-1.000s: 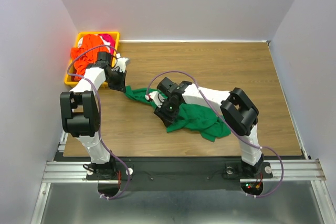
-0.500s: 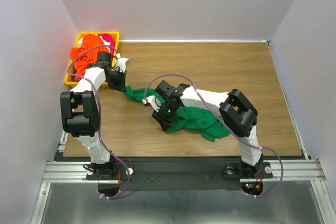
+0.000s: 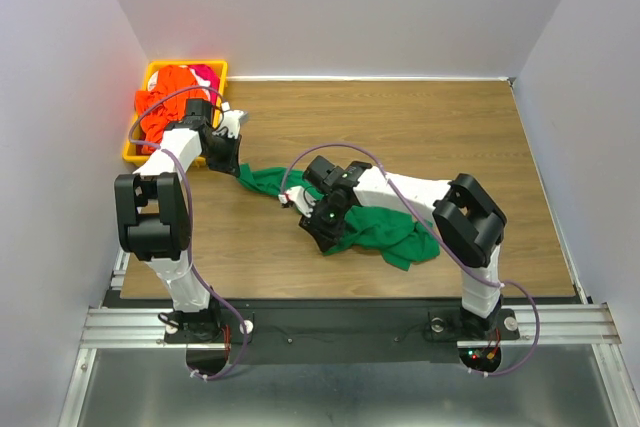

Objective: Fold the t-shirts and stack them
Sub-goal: Flatten the tshirt out

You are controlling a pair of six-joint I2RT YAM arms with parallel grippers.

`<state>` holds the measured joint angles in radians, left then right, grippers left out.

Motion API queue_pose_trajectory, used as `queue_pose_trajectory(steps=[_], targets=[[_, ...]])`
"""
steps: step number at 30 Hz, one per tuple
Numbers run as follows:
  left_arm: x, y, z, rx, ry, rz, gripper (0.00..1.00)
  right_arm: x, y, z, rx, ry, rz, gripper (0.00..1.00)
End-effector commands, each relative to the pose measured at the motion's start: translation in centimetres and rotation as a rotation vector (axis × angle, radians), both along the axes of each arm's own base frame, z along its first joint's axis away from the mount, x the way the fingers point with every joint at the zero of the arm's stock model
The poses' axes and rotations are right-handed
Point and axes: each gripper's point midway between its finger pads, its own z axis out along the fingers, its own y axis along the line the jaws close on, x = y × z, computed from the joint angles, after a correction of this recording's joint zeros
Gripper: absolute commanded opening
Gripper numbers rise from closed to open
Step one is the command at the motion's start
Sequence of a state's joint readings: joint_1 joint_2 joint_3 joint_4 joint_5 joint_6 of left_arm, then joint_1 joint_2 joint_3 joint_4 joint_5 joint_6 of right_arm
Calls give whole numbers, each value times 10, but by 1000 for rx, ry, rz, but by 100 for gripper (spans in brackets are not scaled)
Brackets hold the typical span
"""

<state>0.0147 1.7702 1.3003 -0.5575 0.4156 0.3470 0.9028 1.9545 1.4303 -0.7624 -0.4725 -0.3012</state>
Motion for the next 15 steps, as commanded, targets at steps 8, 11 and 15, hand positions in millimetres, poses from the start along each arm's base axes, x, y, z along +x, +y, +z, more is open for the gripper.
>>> queue_pose_trajectory(steps=[8, 11, 15], targets=[[2, 0, 8, -6, -24, -10, 0, 1, -3, 5, -7, -38, 35, 47], [2, 1, 8, -2, -29, -13, 0, 3, -1, 1, -13, -35, 38, 47], [0, 1, 6, -2, -23, -15, 0, 4, -5, -11, -52, -64, 53, 45]])
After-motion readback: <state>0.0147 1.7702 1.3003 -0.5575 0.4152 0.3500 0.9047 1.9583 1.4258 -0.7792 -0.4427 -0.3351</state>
